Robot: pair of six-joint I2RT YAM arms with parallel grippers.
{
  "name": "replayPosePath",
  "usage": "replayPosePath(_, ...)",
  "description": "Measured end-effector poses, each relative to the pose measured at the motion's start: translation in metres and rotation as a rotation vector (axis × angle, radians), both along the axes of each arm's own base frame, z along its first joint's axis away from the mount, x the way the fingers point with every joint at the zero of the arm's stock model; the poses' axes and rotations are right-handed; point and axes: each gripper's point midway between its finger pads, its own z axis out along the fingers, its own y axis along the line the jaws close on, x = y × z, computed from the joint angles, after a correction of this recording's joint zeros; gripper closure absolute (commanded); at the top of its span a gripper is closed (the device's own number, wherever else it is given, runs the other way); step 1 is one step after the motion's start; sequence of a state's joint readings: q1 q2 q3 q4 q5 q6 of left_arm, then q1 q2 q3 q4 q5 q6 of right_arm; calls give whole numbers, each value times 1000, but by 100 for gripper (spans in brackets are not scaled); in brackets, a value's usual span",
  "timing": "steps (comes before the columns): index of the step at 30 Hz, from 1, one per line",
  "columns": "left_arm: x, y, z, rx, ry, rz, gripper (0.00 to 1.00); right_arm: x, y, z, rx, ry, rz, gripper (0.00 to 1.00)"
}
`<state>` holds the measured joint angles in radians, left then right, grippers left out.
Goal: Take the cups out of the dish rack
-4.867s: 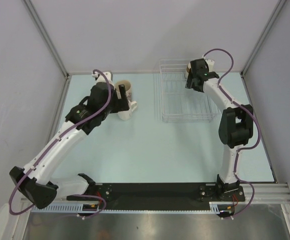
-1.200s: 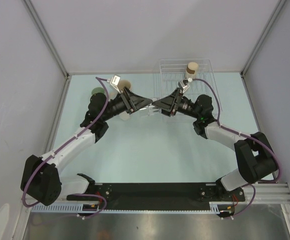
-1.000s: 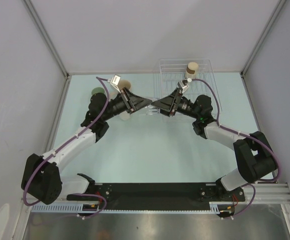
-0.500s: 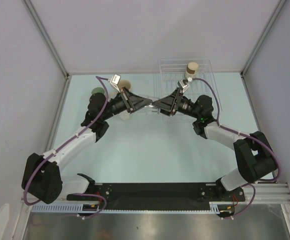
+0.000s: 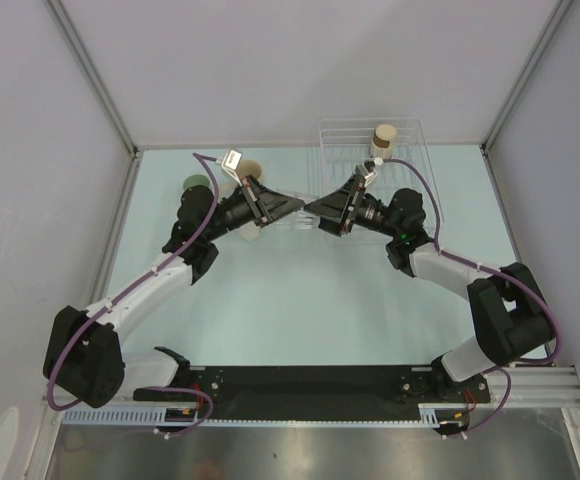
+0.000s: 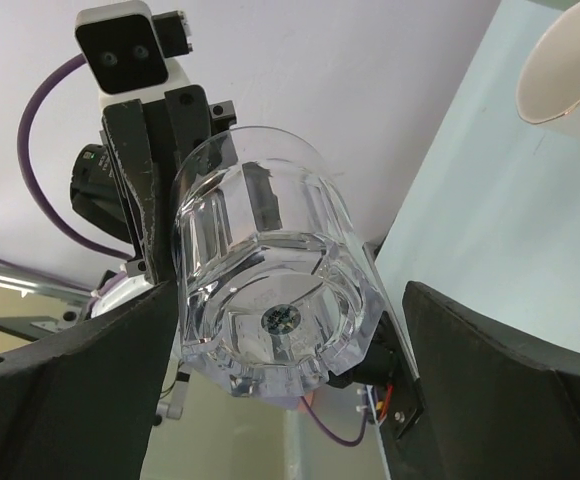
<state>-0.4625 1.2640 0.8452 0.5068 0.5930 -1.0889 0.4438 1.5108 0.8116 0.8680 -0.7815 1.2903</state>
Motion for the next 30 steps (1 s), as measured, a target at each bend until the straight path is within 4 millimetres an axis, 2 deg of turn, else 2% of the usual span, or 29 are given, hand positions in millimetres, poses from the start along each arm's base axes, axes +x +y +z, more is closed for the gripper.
replayPosePath(7, 1, 0, 0, 4, -9, 6, 99, 1, -1, -4, -1, 21, -7, 0)
replayPosePath(13, 7, 5, -4, 17, 1, 33, 100, 7, -17, -12, -90, -5, -51, 0)
replayPosePath(16, 10, 7, -5, 19, 1, 46, 100, 7, -26, -10, -137, -42, -76, 1)
replayPosePath(20, 13, 8, -6, 24, 0, 59, 100, 4, -28, -11, -160, -61, -78, 1)
replayPosePath(25, 27, 15, -9, 154, 20, 130, 100, 13, -35, -21, -278, -61, -142, 2)
replayPosePath(27, 36, 23, 1, 230, 5, 192, 100, 26, -43, -11, -359, -88, -216, 2)
replayPosePath(30, 51, 45, 24, 363, -28, 326, 100, 43, -57, 18, -454, -167, -332, 2)
